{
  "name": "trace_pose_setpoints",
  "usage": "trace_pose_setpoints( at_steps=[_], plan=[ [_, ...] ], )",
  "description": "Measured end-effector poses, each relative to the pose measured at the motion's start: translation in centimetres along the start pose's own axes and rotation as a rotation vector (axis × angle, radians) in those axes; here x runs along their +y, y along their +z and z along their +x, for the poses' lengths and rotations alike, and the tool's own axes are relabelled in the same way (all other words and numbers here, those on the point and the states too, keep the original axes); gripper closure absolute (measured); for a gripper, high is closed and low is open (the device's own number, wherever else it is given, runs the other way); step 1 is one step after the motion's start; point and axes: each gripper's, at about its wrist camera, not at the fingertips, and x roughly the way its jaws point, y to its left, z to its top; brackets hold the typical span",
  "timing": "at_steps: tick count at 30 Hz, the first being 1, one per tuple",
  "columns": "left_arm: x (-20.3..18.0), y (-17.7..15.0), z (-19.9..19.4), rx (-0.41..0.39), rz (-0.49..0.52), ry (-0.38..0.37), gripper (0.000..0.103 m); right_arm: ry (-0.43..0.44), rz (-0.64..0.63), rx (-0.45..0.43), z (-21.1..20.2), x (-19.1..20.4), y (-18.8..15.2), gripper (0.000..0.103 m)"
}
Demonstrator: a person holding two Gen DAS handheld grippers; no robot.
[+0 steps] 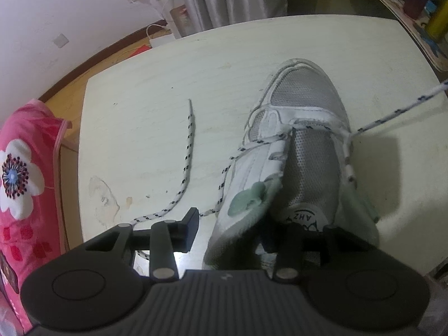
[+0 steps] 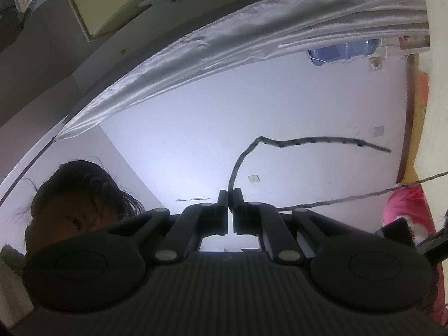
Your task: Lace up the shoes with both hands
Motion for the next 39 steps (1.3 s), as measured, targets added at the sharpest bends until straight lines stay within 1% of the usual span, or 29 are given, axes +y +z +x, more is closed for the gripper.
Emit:
trace_pose_setpoints(
  at_steps=[8, 10, 15, 18, 19, 23, 24, 26, 27, 28, 29, 30, 31, 32, 33, 34, 35, 36, 37, 39],
  plan=[
    [-0.2, -0.1, -0.1, 0.003, -0.015, 0.004, 0.057, 0.022, -0.006, 0.007, 0.0, 0.3, -0.2, 0.101],
    [0.4, -0.1, -0.4, 0.003, -0.023, -0.002, 0.057, 0.027, -0.009, 0.008, -0.1, 0.4, -0.2, 0.101],
    [0.4, 0.1, -0.4, 0.006, -0.030, -0.001, 0.057, 0.038, -0.015, 0.007, -0.2, 0.6, -0.4, 0.101],
    [0.4, 0.2, -0.5, 0.003, -0.006, -0.001, 0.058, 0.023, -0.006, -0.011, -0.6, 0.6, -0.4, 0.101],
    [0.5, 0.2, -0.5, 0.001, 0.001, -0.005, 0.058, 0.004, -0.005, -0.022, -0.9, 0.6, -0.3, 0.101],
    [1.1, 0.0, -0.4, -0.014, 0.011, -0.034, 0.058, -0.175, -0.052, -0.073, -3.5, 1.2, 0.6, 0.101],
    [1.3, -0.2, -0.4, -0.031, 0.009, -0.043, 0.059, -0.229, -0.077, -0.090, -4.5, 1.5, 1.0, 0.099],
    [1.6, -0.6, -0.4, -0.065, 0.006, -0.062, 0.062, -0.373, -0.135, -0.132, -6.5, 2.2, 1.6, 0.099],
    [1.7, -0.9, -0.4, -0.084, 0.007, -0.066, 0.062, -0.440, -0.154, -0.151, -7.4, 2.3, 1.9, 0.098],
    [1.8, -1.2, -0.4, -0.106, 0.007, -0.071, 0.062, -0.525, -0.172, -0.177, -8.3, 2.4, 2.2, 0.097],
    [1.9, -1.6, -0.4, -0.128, 0.005, -0.077, 0.061, -0.617, -0.189, -0.200, -9.1, 2.5, 2.5, 0.094],
    [2.1, -1.9, -0.4, -0.150, 0.002, -0.083, 0.061, -0.736, -0.213, -0.215, -9.7, 2.5, 2.8, 0.078],
    [2.4, -2.3, -0.3, -0.167, -0.004, -0.088, 0.061, -0.877, -0.246, -0.225, -10.0, 2.5, 3.1, 0.072],
    [2.7, -2.6, -0.3, -0.184, -0.011, -0.093, 0.061, -1.018, -0.279, -0.235, -10.3, 2.5, 3.3, 0.067],
    [3.0, -2.9, -0.3, -0.202, -0.015, -0.098, 0.061, -1.161, -0.314, -0.238, -10.4, 2.4, 3.5, 0.065],
    [3.2, -3.3, -0.4, -0.220, -0.019, -0.102, 0.061, -1.304, -0.357, -0.225, -10.0, 2.3, 3.5, 0.065],
    [3.4, -3.6, -0.5, -0.236, -0.020, -0.106, 0.061, -1.418, -0.408, -0.204, -9.5, 2.2, 3.5, 0.065],
    [3.5, -3.8, -0.7, -0.252, -0.020, -0.110, 0.061, -1.457, -0.471, -0.170, -8.7, 2.1, 3.3, 0.065],
    [3.5, -4.1, -0.8, -0.265, -0.011, -0.109, 0.061, -1.459, -0.525, -0.129, -7.4, 2.0, 3.0, 0.065],
    [3.5, -4.6, -1.2, -0.287, 0.008, -0.103, 0.061, -1.423, -0.653, -0.005, -3.6, 1.4, 2.2, 0.065]
  ],
)
